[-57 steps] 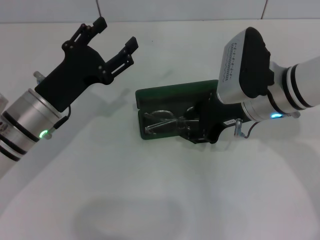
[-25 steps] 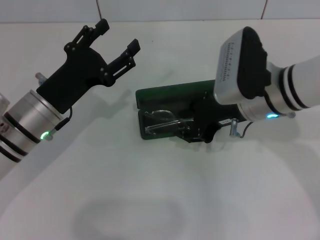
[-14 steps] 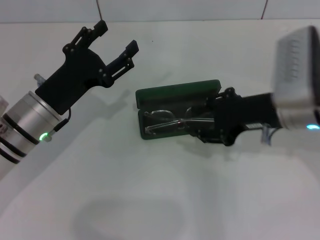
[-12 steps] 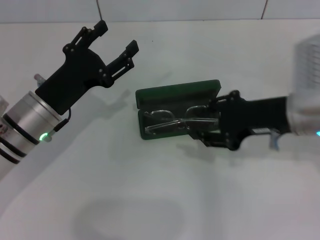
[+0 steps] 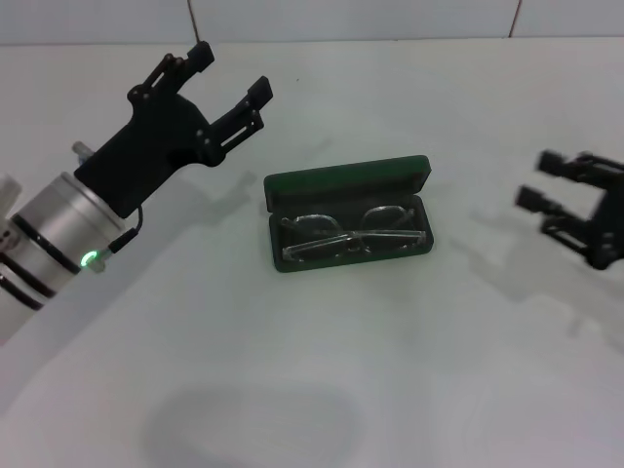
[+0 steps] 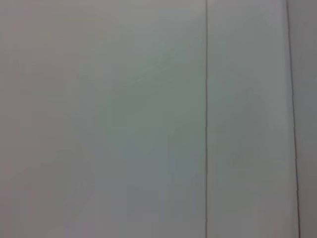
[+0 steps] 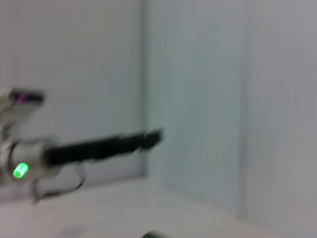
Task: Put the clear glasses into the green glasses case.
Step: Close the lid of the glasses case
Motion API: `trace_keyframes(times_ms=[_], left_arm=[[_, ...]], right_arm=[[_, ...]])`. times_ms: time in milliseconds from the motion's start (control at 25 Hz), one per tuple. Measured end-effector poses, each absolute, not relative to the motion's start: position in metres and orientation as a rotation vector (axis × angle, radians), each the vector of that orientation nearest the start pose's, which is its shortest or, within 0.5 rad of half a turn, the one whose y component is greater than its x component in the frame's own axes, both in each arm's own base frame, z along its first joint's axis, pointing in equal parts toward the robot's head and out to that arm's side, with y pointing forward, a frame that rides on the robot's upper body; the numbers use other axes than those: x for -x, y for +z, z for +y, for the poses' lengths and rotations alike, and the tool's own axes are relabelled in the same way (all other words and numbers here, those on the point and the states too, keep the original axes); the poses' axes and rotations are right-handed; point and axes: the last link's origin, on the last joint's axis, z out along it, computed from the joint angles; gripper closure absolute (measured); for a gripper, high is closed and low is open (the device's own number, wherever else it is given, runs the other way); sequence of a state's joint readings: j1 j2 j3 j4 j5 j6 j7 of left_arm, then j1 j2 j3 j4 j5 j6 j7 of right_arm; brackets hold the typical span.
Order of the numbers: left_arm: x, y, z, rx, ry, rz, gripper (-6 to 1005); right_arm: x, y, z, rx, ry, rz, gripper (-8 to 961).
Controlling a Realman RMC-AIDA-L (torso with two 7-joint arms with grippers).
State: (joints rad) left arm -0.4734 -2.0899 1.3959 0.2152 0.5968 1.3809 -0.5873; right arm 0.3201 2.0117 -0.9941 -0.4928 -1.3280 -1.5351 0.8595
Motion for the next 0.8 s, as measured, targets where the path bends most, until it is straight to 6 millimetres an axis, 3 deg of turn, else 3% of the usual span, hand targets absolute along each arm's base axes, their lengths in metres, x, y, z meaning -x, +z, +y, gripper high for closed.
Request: trace_keyframes(times_ms=[160,320,560,800], left_arm=[[0.251,-0.038,0.343,2.138,-1.064,-0.453,148],[0.238,-0.057,0.371,2.284,-0.927,-0.592,152],[0.208,-0.087,0.409,2.43,-0.636,-0.733,151],[0.193,-0.092,0.418,2.466,-0.581,-0.759,151]], right_arm=[[-0.306,0.032,0.271,2.206,1.034,0.205,495],[-0.312,0.031,0.258,2.137,1.055,0.182,496],[-0.311,0.013,0.265,2.22,1.003,0.224,496],[-0.305,0.0,0.274,2.282,0.981,0.233,495]])
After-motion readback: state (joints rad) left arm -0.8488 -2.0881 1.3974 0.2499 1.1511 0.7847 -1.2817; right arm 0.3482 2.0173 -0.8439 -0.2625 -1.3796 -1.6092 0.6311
